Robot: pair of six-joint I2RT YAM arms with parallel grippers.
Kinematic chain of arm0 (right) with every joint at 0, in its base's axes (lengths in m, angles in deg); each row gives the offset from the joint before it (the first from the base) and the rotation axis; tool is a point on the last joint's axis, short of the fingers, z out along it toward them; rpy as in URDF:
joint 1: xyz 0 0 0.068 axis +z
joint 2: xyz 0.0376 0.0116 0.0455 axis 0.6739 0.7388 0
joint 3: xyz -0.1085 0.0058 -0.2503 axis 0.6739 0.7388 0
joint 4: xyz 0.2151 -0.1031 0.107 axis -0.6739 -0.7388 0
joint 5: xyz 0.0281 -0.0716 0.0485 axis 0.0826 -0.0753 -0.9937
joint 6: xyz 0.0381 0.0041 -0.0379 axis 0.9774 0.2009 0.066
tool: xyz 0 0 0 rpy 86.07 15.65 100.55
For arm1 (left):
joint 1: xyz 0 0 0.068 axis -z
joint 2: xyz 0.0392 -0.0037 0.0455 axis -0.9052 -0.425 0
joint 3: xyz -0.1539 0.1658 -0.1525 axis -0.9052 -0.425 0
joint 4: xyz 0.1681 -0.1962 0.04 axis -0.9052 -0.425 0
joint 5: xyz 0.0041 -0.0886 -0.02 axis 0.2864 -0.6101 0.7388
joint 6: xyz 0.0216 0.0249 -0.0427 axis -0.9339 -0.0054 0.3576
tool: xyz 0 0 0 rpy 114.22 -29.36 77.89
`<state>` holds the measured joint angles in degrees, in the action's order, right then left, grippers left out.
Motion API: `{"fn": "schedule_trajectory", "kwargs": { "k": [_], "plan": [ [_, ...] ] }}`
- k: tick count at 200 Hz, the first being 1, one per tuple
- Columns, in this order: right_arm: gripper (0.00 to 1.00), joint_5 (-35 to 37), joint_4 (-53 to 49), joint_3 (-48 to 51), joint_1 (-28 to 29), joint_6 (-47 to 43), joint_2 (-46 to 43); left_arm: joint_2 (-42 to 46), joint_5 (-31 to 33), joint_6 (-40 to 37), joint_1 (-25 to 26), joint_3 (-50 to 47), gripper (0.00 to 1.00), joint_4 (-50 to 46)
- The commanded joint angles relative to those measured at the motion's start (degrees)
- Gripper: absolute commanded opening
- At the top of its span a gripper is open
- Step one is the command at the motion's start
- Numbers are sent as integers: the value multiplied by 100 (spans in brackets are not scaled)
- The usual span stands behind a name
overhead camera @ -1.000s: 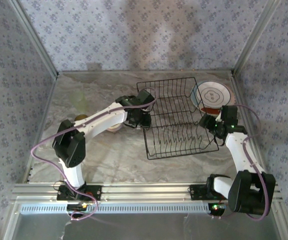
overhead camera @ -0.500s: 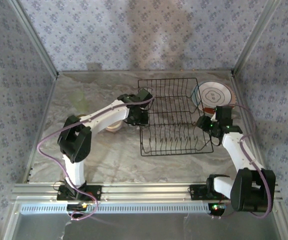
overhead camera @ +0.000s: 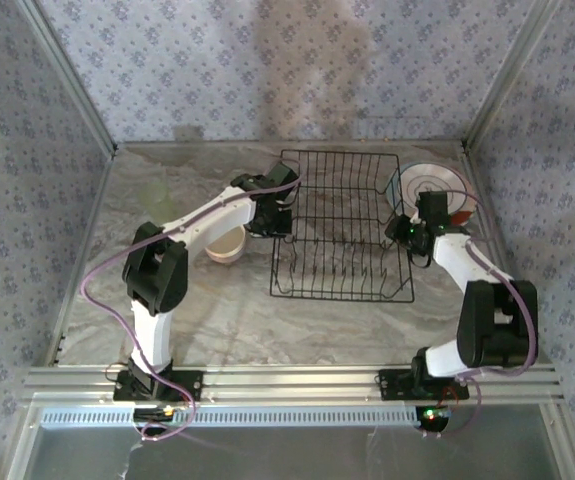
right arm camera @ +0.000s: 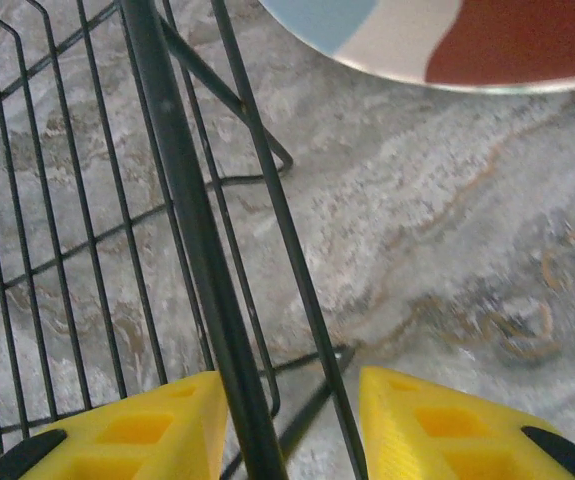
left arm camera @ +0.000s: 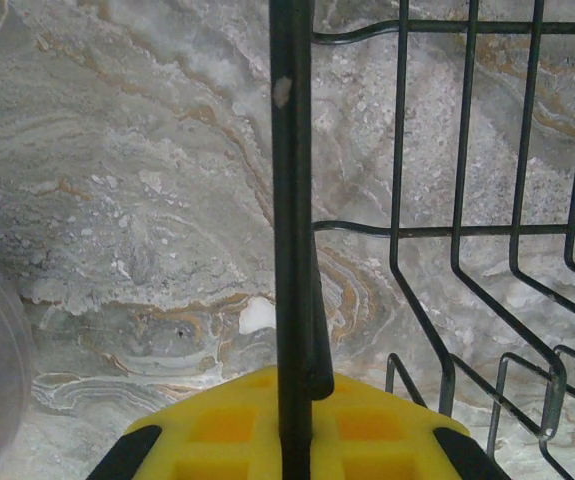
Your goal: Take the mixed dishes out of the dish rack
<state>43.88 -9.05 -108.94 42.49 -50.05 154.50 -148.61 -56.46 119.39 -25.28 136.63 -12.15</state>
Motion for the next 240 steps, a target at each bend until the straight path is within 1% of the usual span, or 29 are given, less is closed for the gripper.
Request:
{"fn": "schedule_trajectory", "kwargs": {
  "k": [1, 24, 59, 80, 88, 131, 143, 161, 188, 202, 240],
  "plan": [
    [38, -420, 277, -359, 136, 235, 363, -98, -309, -116, -41, 345, 1, 252],
    [36, -443, 292, -766, 143, 254, 738, -217, -336, -151, -155, 554, 1, 244],
    [29, -580, 250, -1465, 177, 296, 1340, -512, -497, -160, -348, 966, 1, 172],
    [27, -633, 192, -1897, 221, 296, 1714, -652, -501, -140, -463, 1195, 1, 152],
    [25, -679, 168, -2232, 246, 311, 1853, -719, -517, -119, -501, 1303, 0, 129],
    [27, -819, 34, -3042, 260, 350, 2480, -1129, -689, -134, -706, 1805, 0, 40],
    [30, -904, 6, -3185, 237, 347, 2592, -1130, -712, -159, -715, 1816, 0, 82],
    [35, -1010, 18, -3234, 194, 390, 2638, -1103, -754, -219, -730, 1829, 9, 137],
    [51, -1107, 147, -3124, 148, 413, 2477, -981, -772, -303, -749, 1839, 26, 127],
    [63, -1123, 181, -3056, 119, 413, 2344, -850, -774, -347, -751, 1822, 37, 146],
    [83, -1160, 228, -2880, 28, 423, 1938, -400, -692, -489, -751, 1726, 57, 209]
  ]
}}
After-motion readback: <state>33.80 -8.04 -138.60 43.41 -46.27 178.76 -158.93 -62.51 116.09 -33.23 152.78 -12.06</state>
